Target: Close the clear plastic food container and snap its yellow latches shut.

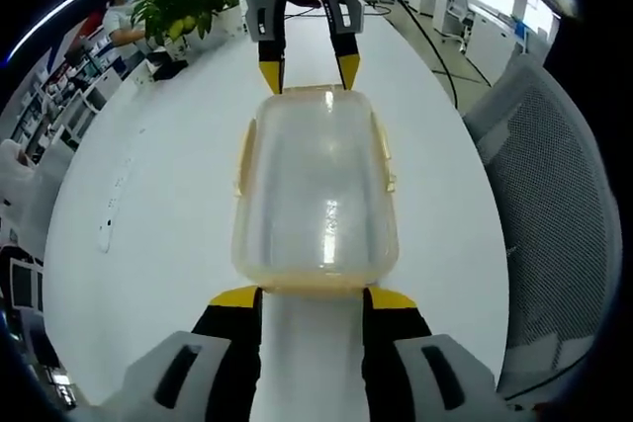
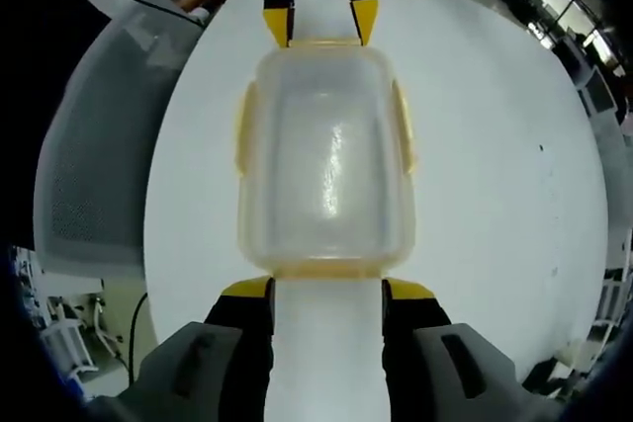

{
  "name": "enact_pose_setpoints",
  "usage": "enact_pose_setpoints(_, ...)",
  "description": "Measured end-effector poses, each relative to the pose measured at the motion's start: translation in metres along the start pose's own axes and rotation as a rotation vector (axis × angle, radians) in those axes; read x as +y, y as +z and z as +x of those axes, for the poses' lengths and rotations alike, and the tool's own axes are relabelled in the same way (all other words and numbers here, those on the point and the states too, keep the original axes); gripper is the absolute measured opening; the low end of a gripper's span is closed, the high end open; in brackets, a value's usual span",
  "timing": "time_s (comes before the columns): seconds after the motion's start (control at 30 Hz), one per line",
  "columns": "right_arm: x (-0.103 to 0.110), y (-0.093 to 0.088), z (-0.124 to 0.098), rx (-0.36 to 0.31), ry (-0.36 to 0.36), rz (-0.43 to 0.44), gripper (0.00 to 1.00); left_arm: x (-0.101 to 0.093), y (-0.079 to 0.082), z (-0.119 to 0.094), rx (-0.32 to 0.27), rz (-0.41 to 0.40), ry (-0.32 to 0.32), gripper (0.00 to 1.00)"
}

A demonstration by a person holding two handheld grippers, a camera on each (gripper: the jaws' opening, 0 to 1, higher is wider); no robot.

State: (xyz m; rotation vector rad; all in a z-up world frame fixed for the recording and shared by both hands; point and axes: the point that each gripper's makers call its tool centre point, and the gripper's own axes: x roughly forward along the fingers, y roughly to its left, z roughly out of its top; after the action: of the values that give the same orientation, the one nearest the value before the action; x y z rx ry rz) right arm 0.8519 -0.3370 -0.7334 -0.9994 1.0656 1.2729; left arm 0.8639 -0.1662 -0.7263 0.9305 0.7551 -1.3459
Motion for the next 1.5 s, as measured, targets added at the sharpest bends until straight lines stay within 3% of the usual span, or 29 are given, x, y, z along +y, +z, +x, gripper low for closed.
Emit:
enact_pose_setpoints(0.33, 0.001, 0.002, -0.010, -0.031, -0.027, 0.024, 0.41, 0.000, -0.001, -0.008, -0.002, -0.017, 0.015, 0.36)
enact_pose_setpoints(0.63, 0.003, 0.003, -0.020, -0.082, -0.054, 0.092, 0.40, 0.001, 0.000, -0.017, -0.024, -0.087, 0.045, 0.37)
enact_pose_setpoints(1.2, 0.004, 0.003, -0.026, -0.223, -0.128, 0.368, 0.35, 0.003, 0.000, -0.019, -0.070, -0.311, 0.150, 0.35)
enact_pose_setpoints(1.4, 0.003, 0.005, -0.023, -0.296, -0.150, 0.525, 0.33, 0.005, 0.001, -0.018, -0.102, -0.433, 0.189, 0.35)
enact_pose_setpoints(1.5, 0.003, 0.005, -0.021, -0.308, -0.163, 0.563, 0.33, 0.006, 0.001, -0.018, -0.107, -0.459, 0.206, 0.34)
